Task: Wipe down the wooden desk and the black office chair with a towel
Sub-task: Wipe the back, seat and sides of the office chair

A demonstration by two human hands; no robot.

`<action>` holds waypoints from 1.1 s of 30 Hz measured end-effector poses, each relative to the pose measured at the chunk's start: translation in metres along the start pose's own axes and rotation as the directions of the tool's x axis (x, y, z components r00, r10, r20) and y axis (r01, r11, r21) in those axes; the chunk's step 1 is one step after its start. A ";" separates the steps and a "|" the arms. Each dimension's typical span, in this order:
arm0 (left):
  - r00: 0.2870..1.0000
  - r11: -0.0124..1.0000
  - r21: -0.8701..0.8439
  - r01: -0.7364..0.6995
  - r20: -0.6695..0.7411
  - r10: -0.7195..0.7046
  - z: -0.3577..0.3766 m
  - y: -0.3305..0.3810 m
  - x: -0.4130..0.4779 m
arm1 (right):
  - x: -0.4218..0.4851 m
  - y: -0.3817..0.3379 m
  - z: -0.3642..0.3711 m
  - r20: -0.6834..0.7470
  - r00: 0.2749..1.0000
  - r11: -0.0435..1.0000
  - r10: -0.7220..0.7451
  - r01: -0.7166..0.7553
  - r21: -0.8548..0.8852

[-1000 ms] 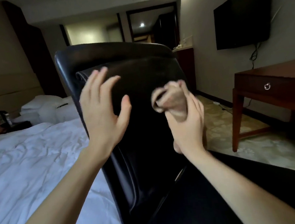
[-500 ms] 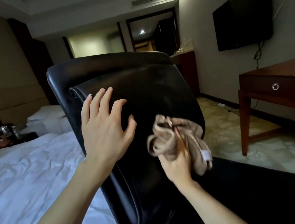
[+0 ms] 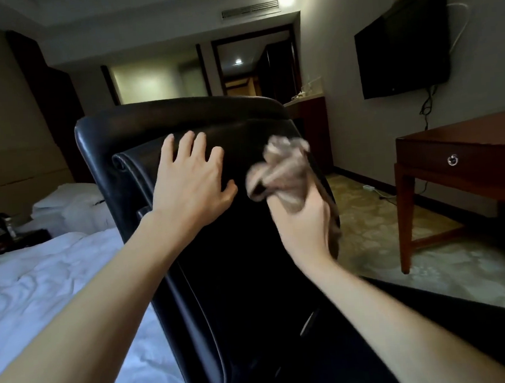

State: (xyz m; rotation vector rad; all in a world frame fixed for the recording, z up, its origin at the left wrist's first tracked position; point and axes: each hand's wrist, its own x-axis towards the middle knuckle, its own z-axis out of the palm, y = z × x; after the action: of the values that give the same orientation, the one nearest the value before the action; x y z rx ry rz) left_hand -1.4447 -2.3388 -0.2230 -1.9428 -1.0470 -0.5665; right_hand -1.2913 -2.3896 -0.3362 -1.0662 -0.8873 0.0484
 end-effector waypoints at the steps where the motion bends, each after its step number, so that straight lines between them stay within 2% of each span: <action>1: 1.000 1.000 -0.018 0.009 -0.017 -0.010 0.001 0.000 -0.001 | 0.024 -0.014 0.011 0.009 0.992 0.991 -0.127 0.128 -0.033; 2: 0.999 0.999 -0.042 0.024 -0.036 -0.026 0.000 -0.001 -0.001 | 0.047 -0.027 0.022 0.048 0.970 0.964 -0.239 0.243 -0.104; 3: 0.997 0.996 -0.072 0.047 -0.061 -0.051 0.000 -0.002 -0.003 | 0.067 -0.036 0.034 0.149 0.947 0.926 -0.285 0.312 -0.214; 4: 0.993 0.992 -0.105 0.072 -0.088 -0.082 0.000 -0.002 -0.002 | 0.089 -0.039 0.045 0.305 0.921 0.879 -0.243 0.342 -0.332; 5: 0.989 0.987 -0.133 0.091 -0.107 -0.106 -0.003 -0.002 -0.004 | 0.107 -0.038 0.055 0.455 0.880 0.832 -0.137 0.351 -0.429; 6: 0.984 0.981 -0.162 0.105 -0.125 -0.126 -0.004 -0.001 -0.006 | 0.121 -0.033 0.062 0.554 0.832 0.796 -0.022 0.349 -0.494; 7: 0.979 0.974 -0.195 0.113 -0.145 -0.143 -0.004 -0.001 -0.006 | 0.130 -0.022 0.069 0.594 0.802 0.789 0.061 0.326 -0.521; 8: 0.973 0.965 -0.233 0.121 -0.167 -0.162 -0.003 -0.002 -0.008 | 0.132 -0.010 0.074 0.590 0.802 0.810 0.095 0.282 -0.514; 11: 0.961 0.949 -0.291 0.120 -0.204 -0.184 -0.001 -0.009 -0.013 | 0.103 0.029 0.080 0.393 0.918 0.895 -0.058 0.222 -0.386; 13: 0.960 0.951 -0.286 0.116 -0.213 -0.181 0.001 -0.011 -0.014 | 0.080 0.053 0.072 0.312 0.947 0.921 -0.081 0.190 -0.339; 17: 0.961 0.949 -0.298 0.107 -0.212 -0.175 -0.001 -0.009 -0.011 | 0.035 0.087 0.039 0.262 0.963 0.980 0.059 -0.006 -0.198; 19: 0.961 0.950 -0.295 0.102 -0.219 -0.171 -0.002 -0.009 -0.012 | 0.001 0.104 0.024 0.226 0.963 0.977 0.148 -0.106 -0.185; 23: 0.972 0.967 -0.242 0.078 -0.196 -0.127 -0.001 -0.010 -0.015 | -0.058 0.134 -0.004 0.129 0.942 0.929 0.308 -0.269 -0.256; 25: 0.977 0.974 -0.217 0.064 -0.186 -0.106 0.000 -0.009 -0.015 | -0.072 0.138 -0.016 0.084 0.897 0.891 0.433 -0.412 -0.189; 27: 0.981 0.978 -0.204 0.051 -0.175 -0.088 0.000 -0.009 -0.015 | -0.072 0.129 -0.022 0.029 0.778 0.778 0.627 -0.628 0.019; 29: 0.982 0.979 -0.199 0.044 -0.170 -0.079 0.000 -0.008 -0.015 | -0.059 0.111 -0.024 0.054 0.641 0.608 0.766 -0.749 0.264; 31: 0.982 0.978 -0.203 0.045 -0.173 -0.081 0.001 -0.008 -0.014 | -0.034 0.087 -0.020 0.077 0.636 0.570 0.768 -0.733 0.373; 33: 0.981 0.976 -0.215 0.043 -0.178 -0.083 0.003 -0.008 -0.014 | -0.007 0.053 -0.012 0.037 0.705 0.663 0.708 -0.682 0.307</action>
State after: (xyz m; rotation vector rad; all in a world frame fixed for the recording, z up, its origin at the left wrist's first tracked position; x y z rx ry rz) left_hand -1.4594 -2.3404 -0.2305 -1.9976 -0.9640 -0.9090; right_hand -1.2684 -2.3744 -0.3840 -1.0548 -0.3207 0.7644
